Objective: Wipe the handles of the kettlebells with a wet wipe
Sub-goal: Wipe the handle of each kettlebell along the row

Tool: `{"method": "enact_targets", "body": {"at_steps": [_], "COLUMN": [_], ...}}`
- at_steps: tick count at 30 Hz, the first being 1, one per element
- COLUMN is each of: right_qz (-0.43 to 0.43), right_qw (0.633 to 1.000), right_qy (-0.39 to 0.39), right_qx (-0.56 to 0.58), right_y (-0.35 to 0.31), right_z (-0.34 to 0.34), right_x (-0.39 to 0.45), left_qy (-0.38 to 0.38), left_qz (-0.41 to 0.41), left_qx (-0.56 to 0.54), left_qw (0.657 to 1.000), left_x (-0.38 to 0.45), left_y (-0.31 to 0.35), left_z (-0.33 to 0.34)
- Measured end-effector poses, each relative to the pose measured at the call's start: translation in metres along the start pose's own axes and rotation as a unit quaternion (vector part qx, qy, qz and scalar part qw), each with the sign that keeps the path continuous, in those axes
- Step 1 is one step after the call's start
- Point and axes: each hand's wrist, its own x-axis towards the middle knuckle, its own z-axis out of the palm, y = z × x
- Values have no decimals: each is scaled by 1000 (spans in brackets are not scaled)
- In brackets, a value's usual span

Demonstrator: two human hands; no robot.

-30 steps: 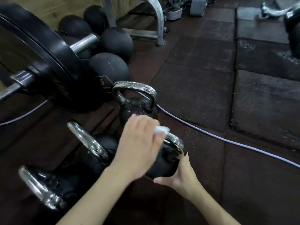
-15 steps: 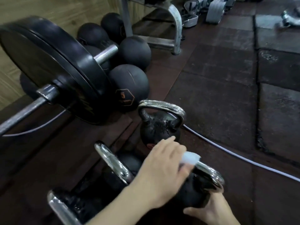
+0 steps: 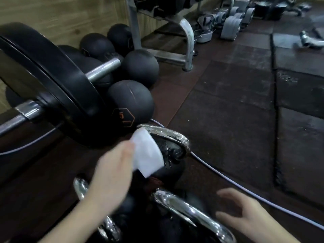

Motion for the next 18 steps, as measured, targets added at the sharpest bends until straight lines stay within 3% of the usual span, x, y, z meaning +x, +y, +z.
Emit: {"method": "enact_targets", "body": {"at_steps": [3,5,8,10,11,15,18], "right_qz": [-45,-53,-118,-139,-142,-130,-123], "right_qw": [999,999,991,989,989,991,992], "right_qy": [17,-3,-28,-37,-29,-5,-29], "right_qx": [-6,9,48,32,31,27,19], "right_y": [-38,-55,-80,-85,-83,-69,-69], "right_z": [23,39,61,74,80,93,96], "right_x": [48,80,117,136,144,159,158], "left_qy": [181,190,57,-70,-99,-128,-142], "left_qz": [-45,-44,96,199,231,330,409], "left_qx": [-41,-7,62,172,236,373,430], "left_qw": [982,981,992,962,939,858,792], "left_x": [49,70,82,79,77,65,65], "left_y": [-1,-3,-14,-22,-25,-8,0], "left_z": [-22,-14,16,38,48,74,95]}}
